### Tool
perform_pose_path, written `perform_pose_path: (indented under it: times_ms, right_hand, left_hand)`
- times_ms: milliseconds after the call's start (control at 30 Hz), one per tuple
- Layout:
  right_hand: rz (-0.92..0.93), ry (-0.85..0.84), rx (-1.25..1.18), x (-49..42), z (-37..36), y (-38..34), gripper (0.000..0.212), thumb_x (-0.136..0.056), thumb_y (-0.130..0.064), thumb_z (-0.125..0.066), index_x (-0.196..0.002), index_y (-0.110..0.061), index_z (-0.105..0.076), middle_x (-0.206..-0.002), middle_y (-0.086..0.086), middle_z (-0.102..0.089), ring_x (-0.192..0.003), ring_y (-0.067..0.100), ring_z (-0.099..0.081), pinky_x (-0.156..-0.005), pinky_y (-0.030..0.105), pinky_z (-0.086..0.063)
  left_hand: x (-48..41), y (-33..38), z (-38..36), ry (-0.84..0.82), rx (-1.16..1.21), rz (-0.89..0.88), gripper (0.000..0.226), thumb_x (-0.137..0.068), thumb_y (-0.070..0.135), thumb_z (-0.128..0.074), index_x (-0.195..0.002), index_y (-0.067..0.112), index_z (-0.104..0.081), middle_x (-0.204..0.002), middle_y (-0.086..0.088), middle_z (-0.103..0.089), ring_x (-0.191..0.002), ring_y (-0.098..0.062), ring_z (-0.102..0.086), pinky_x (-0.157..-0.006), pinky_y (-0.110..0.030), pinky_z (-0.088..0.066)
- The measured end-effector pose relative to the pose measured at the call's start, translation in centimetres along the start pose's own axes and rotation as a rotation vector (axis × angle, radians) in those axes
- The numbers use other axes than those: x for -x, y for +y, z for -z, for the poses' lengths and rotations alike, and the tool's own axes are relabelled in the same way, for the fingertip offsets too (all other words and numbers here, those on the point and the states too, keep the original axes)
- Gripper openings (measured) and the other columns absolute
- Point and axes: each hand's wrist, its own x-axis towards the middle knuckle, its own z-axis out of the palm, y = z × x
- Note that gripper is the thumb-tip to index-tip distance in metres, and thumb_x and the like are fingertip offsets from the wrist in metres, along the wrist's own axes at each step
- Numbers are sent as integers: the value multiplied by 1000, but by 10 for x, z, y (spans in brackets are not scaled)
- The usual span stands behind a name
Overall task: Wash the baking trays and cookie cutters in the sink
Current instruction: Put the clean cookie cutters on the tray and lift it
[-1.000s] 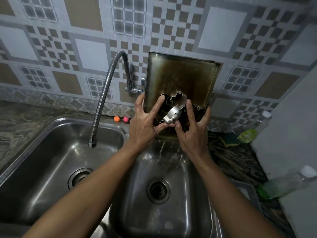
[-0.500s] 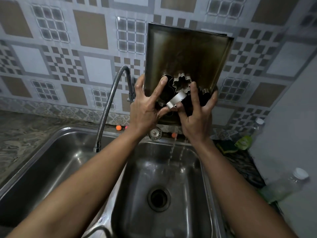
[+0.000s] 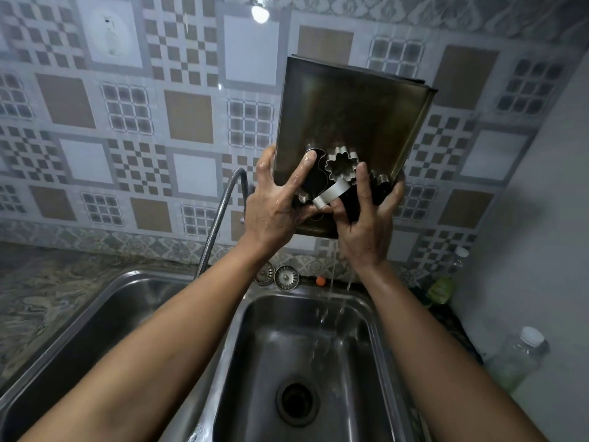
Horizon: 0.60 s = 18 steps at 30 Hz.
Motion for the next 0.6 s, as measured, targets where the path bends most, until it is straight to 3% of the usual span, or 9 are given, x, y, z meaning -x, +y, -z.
perform_pose_path:
  times_ms: [100,200,433,600]
  right_hand:
    - [10,17,32,-12,4,-6,64,-92,-57,-51,-148,-40,-26,-152,31,-16,-136,35,-28,-82,40,-55]
    - [11,12,48,-24,7,-11,63,-92,-58,-49,-148,-40,-26,-152,30,-16,-133,39,-35,-77,41,-57]
    - [30,56,43,-51,7,-19,63,-92,-54,-54,-147,-38,-29,-150,33,-20,-127,43,-40,-78,45,-57]
    - [39,95,17,-67,8,-25,63,-92,-54,-54,-148,-36,-32,-152,33,-17,-126,38,-37,-79,44,-56]
  left_hand:
    - [-10,3,6,2,6,14,89,-78,56,-74,-148,47,-22,-152,-21,-16,-125,-41,-50,-67,-48,-61]
    - [-20,7,12,16,5,19,84,-79,62,-69,-148,44,-24,-151,-25,-20,-118,-43,-55,-65,-44,-59]
    - [-45,9,24,52,-24,9,80,-78,69,-56,-149,42,-27,-152,-23,-20,-122,-44,-51,-64,-45,-60]
    - [-63,10,31,102,-35,-31,85,-77,57,-71,-148,40,-29,-150,-11,-13,-125,-45,-49,-68,-47,-59]
